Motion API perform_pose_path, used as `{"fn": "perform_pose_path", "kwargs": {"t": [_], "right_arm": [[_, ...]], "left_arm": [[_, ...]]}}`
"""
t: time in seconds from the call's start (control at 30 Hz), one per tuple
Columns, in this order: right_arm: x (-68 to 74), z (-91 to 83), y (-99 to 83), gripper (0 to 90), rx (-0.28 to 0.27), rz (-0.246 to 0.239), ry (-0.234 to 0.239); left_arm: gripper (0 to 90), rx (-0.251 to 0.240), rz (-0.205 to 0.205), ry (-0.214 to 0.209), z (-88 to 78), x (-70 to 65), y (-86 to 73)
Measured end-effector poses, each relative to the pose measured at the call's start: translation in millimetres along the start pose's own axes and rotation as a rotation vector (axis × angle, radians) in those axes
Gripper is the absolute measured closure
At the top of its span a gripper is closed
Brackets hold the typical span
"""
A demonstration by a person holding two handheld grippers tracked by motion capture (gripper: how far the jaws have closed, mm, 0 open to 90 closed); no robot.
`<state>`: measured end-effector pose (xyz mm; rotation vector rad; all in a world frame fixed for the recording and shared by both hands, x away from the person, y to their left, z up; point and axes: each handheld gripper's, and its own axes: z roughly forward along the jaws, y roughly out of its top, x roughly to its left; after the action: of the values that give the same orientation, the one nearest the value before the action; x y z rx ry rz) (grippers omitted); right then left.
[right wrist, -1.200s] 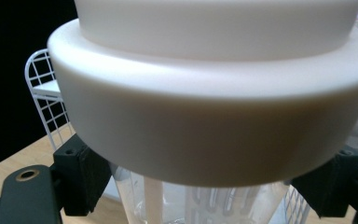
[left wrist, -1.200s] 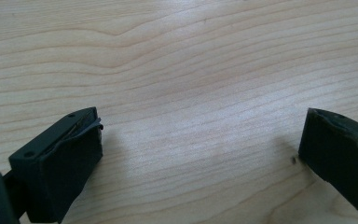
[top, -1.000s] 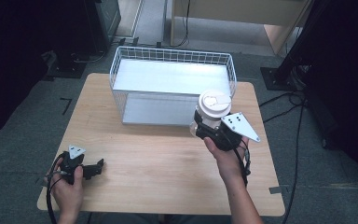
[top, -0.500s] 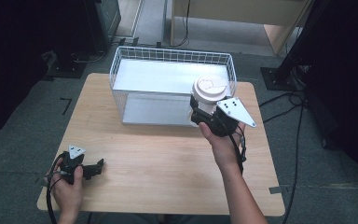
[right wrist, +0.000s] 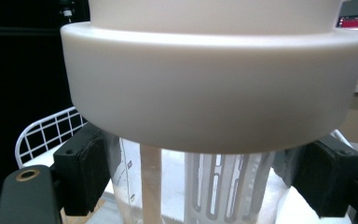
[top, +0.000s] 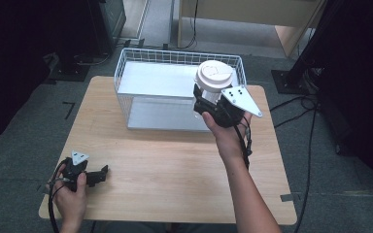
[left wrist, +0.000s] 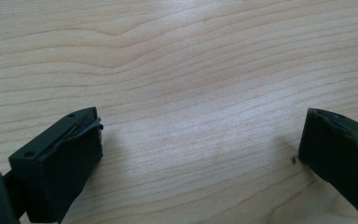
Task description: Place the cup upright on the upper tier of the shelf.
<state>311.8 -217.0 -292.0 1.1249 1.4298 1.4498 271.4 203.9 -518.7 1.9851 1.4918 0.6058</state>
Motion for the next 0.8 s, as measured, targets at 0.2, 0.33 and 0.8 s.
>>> {"fn": "perform_pose_path", "kwargs": {"t": [0.2,0.33,0.8], "right_arm": [[4.4,8.5,7.3,16.2,-0.016,-0.006,0.004],[7.4,17.9,12.1,16.2,-0.023,-0.009,-0.002],[6.1,62.9,25.3,16.2,-0.023,-0.027,-0.073]], "left_arm": [[0.0,0.0,-0.001,0.0,0.0,0.0,0.0],[0.0,0.0,-0.001,-0.001,0.0,0.0,0.0],[0.0,0.002,-0.002,-0.002,-0.1,0.0,0.0]]}}
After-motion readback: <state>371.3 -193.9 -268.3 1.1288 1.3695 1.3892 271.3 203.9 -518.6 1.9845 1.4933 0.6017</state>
